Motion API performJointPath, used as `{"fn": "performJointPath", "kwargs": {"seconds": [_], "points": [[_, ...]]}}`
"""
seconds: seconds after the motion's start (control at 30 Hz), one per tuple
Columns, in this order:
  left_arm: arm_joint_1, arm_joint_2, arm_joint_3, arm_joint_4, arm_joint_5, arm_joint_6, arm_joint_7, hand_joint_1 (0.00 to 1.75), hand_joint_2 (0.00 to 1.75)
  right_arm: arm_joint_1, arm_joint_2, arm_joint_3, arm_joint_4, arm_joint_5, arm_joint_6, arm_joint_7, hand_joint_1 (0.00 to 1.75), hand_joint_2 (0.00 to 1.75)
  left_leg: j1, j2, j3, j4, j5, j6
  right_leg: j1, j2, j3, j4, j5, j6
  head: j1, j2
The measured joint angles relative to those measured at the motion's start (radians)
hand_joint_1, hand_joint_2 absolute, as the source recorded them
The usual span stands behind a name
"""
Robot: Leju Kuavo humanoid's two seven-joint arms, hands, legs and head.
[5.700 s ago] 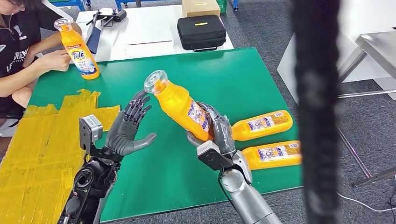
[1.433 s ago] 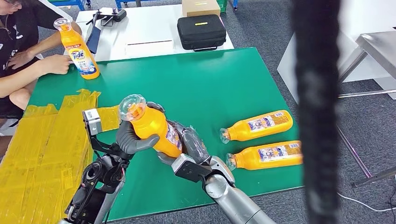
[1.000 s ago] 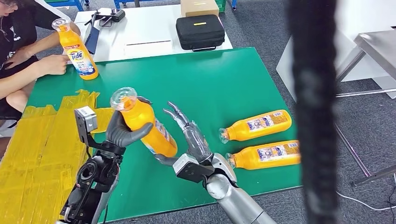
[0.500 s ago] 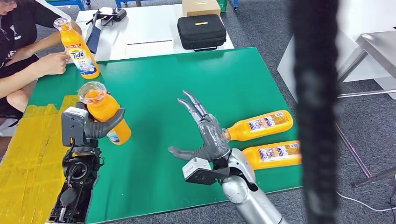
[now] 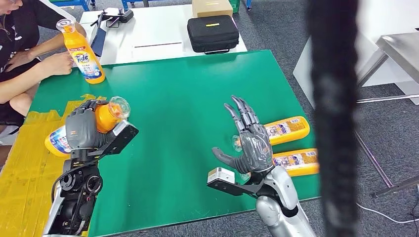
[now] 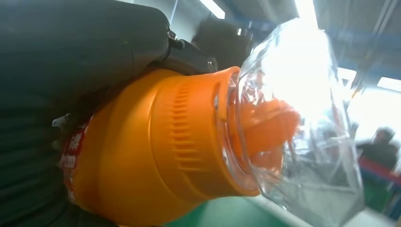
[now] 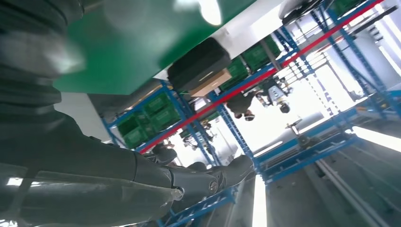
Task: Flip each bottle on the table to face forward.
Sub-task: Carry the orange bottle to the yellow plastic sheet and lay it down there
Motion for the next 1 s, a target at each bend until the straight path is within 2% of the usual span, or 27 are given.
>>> {"fn": "performJointPath", "kwargs": {"seconds": [0.1, 0.17, 0.2, 0.27, 0.3, 0.33, 0.4, 0.73, 0.83, 0.97, 1.0], "points": [[-0.014, 0.008, 0.008, 0.061, -0.047, -0.039, 0.045, 1.75, 1.75, 0.012, -0.004, -0.027, -0.006, 0.008, -0.001, 0.006, 0.0, 1.75, 0.0, 0.001, 0.0, 0.0, 0.0, 0.0, 0.0, 0.0, 0.0, 0.0, 0.0, 0.0, 0.0, 0.0], [-0.024, 0.016, 0.014, 0.101, -0.114, -0.058, 0.085, 1.64, 1.75, 0.019, -0.005, -0.042, -0.01, 0.019, -0.001, 0.011, 0.0, 1.75, 0.0, 0.001, 0.0, 0.0, 0.0, 0.0, 0.0, 0.0, 0.0, 0.0, 0.0, 0.0, 0.0, 0.0], [-0.031, 0.02, 0.017, 0.124, -0.157, -0.073, 0.109, 1.28, 1.75, 0.024, -0.006, -0.049, -0.013, 0.025, 0.001, 0.014, 0.0, 1.75, 0.0, 0.0, 0.0, 0.0, 0.0, 0.0, 0.0, 0.0, 0.0, 0.0, 0.0, 0.0, 0.0, 0.0], [-0.04, 0.031, 0.026, 0.175, -0.232, -0.112, 0.148, 0.44, 1.75, 0.032, -0.006, -0.066, -0.021, 0.03, 0.009, 0.02, 0.0, 1.75, 0.0, 0.001, 0.0, 0.0, 0.0, 0.0, 0.0, 0.0, 0.0, 0.0, 0.0, 0.0, 0.0, 0.0], [-0.044, 0.037, 0.03, 0.202, -0.258, -0.132, 0.161, 0.07, 1.31, 0.037, -0.006, -0.076, -0.026, 0.031, 0.015, 0.023, 0.0, 1.75, 0.0, 0.001, 0.0, 0.0, 0.0, 0.0, 0.0, 0.0, 0.0, 0.0, 0.0, 0.0, 0.0, 0.0], [-0.047, 0.042, 0.033, 0.23, -0.274, -0.149, 0.175, 0.0, 0.87, 0.042, -0.005, -0.086, -0.031, 0.034, 0.022, 0.026, 0.0, 1.75, 0.0, 0.001, 0.0, 0.0, 0.0, 0.0, 0.0, 0.0, 0.0, 0.0, 0.0, 0.0, 0.0, 0.0], [-0.056, 0.05, 0.037, 0.284, -0.288, -0.17, 0.211, 0.0, 0.0, 0.048, -0.004, -0.104, -0.04, 0.039, 0.036, 0.03, 0.0, 1.75, 0.0, 0.001, 0.0, 0.0, 0.0, 0.0, 0.0, 0.0, -0.001, 0.0, 0.0, 0.0, 0.0, 0.0], [-0.104, 0.069, 0.036, 0.447, -0.292, -0.211, 0.379, 0.0, 0.0, 0.065, 0.016, -0.155, -0.061, 0.049, 0.045, 0.038, 0.0, 1.75, 0.0, 0.0, 0.0, 0.0, 0.0, 0.0, 0.0, 0.0, 0.0, 0.0, 0.0, 0.0, 0.0, 0.0], [-0.11, 0.069, 0.04, 0.469, -0.293, -0.193, 0.391, 0.0, 0.0, 0.073, 0.022, -0.169, -0.064, 0.044, 0.044, 0.04, 0.0, 1.75, 0.0, 0.0, 0.0, 0.0, 0.0, 0.0, 0.0, 0.0, 0.0, 0.0, 0.0, 0.0, 0.0, 0.0], [-0.112, 0.061, 0.062, 0.485, -0.274, -0.157, 0.343, 0.0, 0.0, 0.079, 0.029, -0.181, -0.064, 0.047, 0.047, 0.04, 0.0, 0.0, 0.0, 0.0, 0.0, 0.0, 0.0, 0.0, 0.0, 0.0, 0.0, 0.0, 0.0, 0.0, 0.0, 0.0], [-0.112, 0.056, 0.073, 0.487, -0.259, -0.141, 0.318, 0.0, 0.0, 0.08, 0.031, -0.183, -0.064, 0.05, 0.047, 0.041, 0.0, 0.0, 0.0, 0.0, 0.0, 0.0, 0.0, 0.0, 0.0, 0.0, 0.0, 0.0, 0.0, 0.0, 0.0, 0.0]]}}
